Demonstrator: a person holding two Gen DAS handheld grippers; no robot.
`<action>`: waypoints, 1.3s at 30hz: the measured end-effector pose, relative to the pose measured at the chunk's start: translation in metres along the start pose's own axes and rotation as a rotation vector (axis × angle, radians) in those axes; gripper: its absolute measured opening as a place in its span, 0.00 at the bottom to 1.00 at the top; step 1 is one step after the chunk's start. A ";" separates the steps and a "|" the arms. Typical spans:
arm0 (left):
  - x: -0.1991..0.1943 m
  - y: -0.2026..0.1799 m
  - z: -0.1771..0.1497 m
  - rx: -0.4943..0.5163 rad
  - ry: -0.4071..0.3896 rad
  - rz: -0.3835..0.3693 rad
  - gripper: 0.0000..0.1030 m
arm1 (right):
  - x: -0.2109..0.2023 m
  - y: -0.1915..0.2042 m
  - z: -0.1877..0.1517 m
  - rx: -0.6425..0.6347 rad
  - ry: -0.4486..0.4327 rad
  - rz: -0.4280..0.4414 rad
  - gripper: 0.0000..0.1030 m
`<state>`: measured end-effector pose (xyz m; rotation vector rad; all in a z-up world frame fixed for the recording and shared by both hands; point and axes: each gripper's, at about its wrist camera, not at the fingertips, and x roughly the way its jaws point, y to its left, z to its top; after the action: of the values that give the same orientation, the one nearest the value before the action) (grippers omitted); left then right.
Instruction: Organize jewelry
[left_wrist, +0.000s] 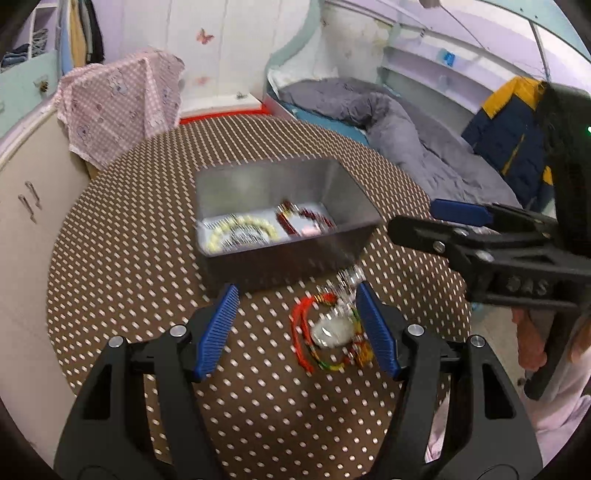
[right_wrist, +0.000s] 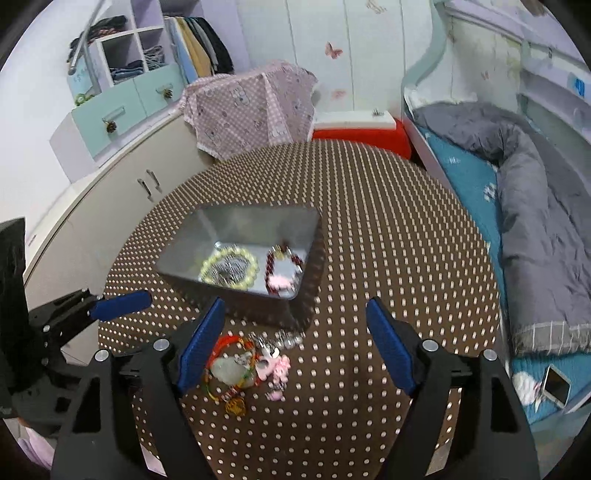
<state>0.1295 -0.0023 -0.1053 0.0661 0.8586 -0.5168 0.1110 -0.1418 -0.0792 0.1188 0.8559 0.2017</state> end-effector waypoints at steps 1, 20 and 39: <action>0.001 -0.002 -0.003 0.005 0.008 -0.011 0.64 | 0.003 -0.003 -0.003 0.013 0.013 -0.004 0.73; 0.044 -0.043 -0.029 0.100 0.126 -0.045 0.33 | 0.011 -0.052 -0.038 0.169 0.099 -0.041 0.73; 0.032 -0.027 -0.024 0.055 0.100 0.035 0.09 | 0.012 -0.055 -0.038 0.175 0.108 -0.034 0.73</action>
<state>0.1175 -0.0332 -0.1403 0.1576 0.9398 -0.5077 0.0971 -0.1915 -0.1230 0.2589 0.9822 0.1020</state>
